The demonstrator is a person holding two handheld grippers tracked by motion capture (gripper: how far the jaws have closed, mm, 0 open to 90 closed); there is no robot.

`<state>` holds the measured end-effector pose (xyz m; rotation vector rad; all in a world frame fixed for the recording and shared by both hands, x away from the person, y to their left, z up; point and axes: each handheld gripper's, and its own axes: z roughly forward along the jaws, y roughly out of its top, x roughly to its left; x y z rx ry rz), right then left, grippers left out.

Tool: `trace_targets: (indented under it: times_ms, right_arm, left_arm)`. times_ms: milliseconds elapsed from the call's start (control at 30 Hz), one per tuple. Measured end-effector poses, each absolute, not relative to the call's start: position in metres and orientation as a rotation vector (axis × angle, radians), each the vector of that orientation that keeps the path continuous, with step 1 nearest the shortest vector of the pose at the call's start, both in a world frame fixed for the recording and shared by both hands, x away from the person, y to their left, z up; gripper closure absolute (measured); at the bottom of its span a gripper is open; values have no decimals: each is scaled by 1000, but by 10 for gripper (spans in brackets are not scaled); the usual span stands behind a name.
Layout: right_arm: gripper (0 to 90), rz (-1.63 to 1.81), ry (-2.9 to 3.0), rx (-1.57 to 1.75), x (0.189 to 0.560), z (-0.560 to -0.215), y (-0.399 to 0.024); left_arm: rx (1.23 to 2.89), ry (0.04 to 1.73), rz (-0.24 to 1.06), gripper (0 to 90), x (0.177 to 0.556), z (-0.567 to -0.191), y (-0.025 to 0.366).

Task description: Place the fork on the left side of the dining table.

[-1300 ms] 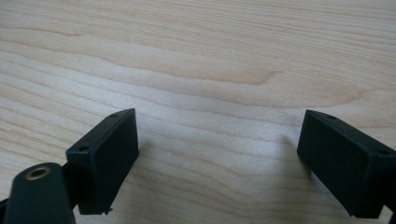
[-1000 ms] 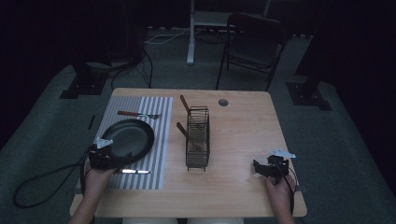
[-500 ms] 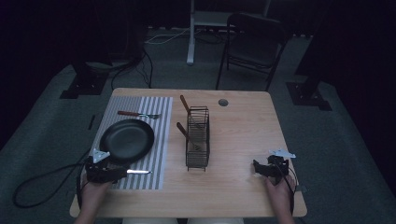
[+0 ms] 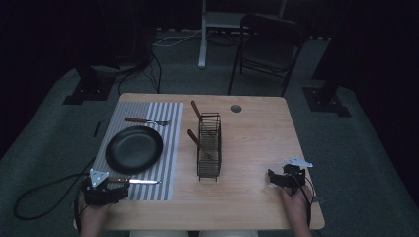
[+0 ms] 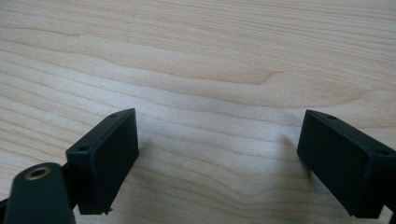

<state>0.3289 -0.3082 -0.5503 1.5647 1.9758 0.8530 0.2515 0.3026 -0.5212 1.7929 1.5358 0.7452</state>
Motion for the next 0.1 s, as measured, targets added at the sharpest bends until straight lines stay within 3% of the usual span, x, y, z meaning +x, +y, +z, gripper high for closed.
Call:
trace_targets:
  times_ms: [100]
  right_arm:
    - [122,853,1976,1564,329,-550,-308]
  left_arm:
    - [1786,1535,763,1,247,-523,305]
